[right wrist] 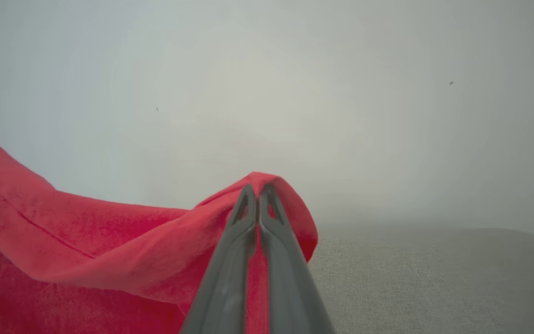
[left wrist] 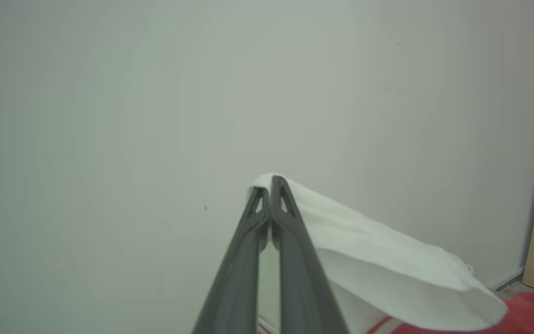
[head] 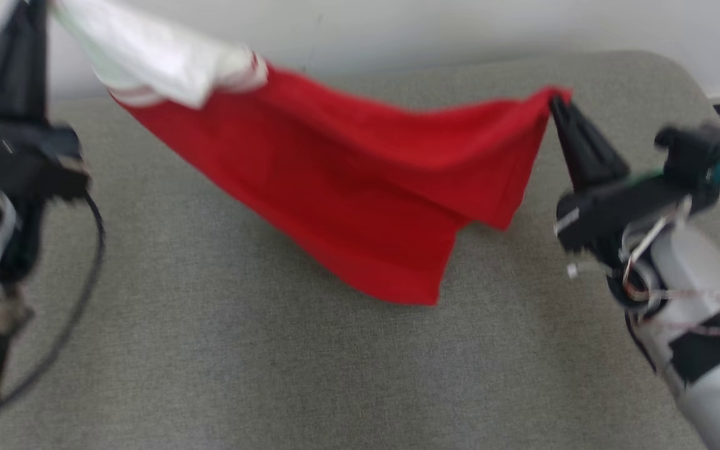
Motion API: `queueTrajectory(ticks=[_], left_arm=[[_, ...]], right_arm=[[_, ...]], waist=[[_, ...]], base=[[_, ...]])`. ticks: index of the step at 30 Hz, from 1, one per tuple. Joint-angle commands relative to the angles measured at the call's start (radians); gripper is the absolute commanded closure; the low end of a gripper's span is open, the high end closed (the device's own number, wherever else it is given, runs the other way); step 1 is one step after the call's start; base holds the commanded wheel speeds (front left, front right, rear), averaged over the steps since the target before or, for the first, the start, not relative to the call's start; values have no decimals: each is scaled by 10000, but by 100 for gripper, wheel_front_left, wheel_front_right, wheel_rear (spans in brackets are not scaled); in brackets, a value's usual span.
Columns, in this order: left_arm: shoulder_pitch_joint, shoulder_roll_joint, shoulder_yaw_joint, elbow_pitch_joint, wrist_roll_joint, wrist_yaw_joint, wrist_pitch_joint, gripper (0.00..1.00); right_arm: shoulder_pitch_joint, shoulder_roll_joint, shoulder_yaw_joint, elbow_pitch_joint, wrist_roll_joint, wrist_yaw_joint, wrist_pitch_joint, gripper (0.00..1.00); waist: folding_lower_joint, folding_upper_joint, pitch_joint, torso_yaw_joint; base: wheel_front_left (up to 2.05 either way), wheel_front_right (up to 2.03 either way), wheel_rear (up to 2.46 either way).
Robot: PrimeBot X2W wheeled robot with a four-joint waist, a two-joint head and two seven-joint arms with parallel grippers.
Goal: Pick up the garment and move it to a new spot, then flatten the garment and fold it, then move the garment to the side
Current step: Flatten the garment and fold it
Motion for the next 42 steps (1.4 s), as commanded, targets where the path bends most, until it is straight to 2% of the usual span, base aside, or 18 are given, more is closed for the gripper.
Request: queueTrajectory(ticks=[1,7,10,11,13,19,24,29,34,38,42], left_arm=[[-889,180,-75,376,-260,-5,155,100],[-4667,498,-493,1967,-254,-5,768,100],[-6408,401,-517,2943,-157,-5,799,100],[-6408,401,-517,2943,-157,-5,799,100],[-7600,411,-647,3490,46,-5,809,100],[-10618,-142,-558,5117,-58,-5,418,100],[-12176,-601,-918,6151,114,-5,-54,100],[-12891,-878,-1468,6673,-17,-5,-458,100],[-12612,-973,-2045,6547,-520,-5,-731,100],[-11421,-758,-2502,5552,-949,-5,-918,100],[-9178,-471,-1792,3698,-1283,6,-967,100]], right_arm=[[-820,33,158,62,438,32,249,100],[-4216,183,81,941,1796,32,1329,100],[-5894,350,-238,1686,2198,32,1590,100],[-5894,350,-238,1686,2198,32,1590,100],[-6901,480,-421,2237,2444,34,1715,100],[-9348,655,-282,3395,2223,32,1617,100],[-10742,607,-68,3917,1963,34,1341,100],[-11496,627,340,4162,2002,32,1199,100],[-11269,466,860,3967,2297,32,1058,100],[-10222,71,1345,3198,2829,34,775,100],[-8199,-611,1939,2007,3423,34,419,100]], waist=[[-1,-1,706,-212],[-1,-1,1927,-227],[-1,-1,2511,-258],[-1,-1,2511,-258],[-1,-1,2907,-294],[-1,-1,3910,-333],[-1,-1,4486,-220],[-1,-1,4757,-93],[-1,-1,4830,13],[-1,-1,4625,198],[-1,-1,4144,260]], base=[[0,0,0],[0,0,0],[0,0,0],[0,0,0],[0,0,0],[0,0,0],[0,0,0],[0,0,0],[0,0,0],[0,0,0],[0,0,0]])
